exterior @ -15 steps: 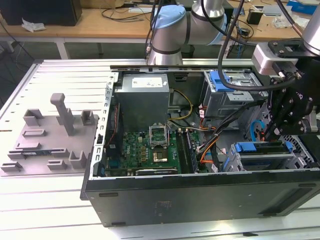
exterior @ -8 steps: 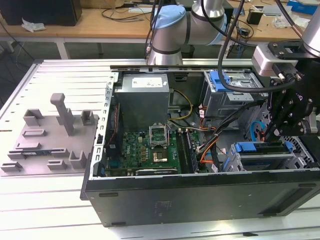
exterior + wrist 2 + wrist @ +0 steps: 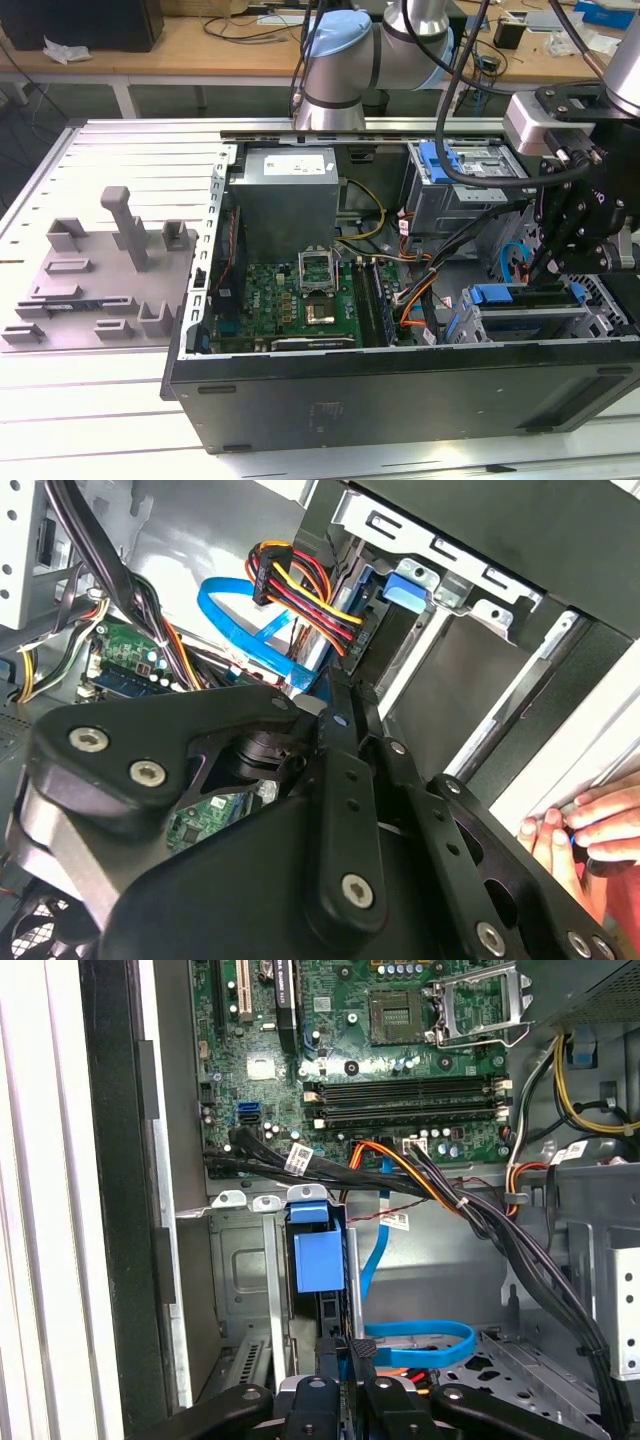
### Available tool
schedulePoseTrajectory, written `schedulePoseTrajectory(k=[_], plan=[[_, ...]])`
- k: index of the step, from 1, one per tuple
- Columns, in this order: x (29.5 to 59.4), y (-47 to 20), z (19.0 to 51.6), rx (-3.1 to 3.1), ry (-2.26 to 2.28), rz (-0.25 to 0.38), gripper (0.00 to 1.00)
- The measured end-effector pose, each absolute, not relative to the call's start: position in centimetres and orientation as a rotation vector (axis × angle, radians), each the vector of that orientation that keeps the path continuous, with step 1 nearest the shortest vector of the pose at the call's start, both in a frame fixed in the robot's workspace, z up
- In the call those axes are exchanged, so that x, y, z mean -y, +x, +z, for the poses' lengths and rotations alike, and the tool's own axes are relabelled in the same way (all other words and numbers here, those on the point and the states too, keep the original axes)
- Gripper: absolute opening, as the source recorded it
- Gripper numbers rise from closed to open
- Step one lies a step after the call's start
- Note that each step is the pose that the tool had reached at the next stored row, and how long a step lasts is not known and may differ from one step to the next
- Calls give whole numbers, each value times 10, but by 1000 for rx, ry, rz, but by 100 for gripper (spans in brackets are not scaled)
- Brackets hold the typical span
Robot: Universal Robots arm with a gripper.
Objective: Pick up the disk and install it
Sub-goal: 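Insert the second disk wire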
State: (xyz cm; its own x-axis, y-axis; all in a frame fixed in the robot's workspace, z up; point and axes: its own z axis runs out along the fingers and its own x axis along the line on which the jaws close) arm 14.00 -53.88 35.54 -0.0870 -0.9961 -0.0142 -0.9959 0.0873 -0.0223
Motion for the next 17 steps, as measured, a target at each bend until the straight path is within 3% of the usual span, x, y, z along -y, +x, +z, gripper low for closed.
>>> schedulePoseTrajectory(k=[17], plan=[[539, 140, 352, -2297, -2105, -10, 16]])
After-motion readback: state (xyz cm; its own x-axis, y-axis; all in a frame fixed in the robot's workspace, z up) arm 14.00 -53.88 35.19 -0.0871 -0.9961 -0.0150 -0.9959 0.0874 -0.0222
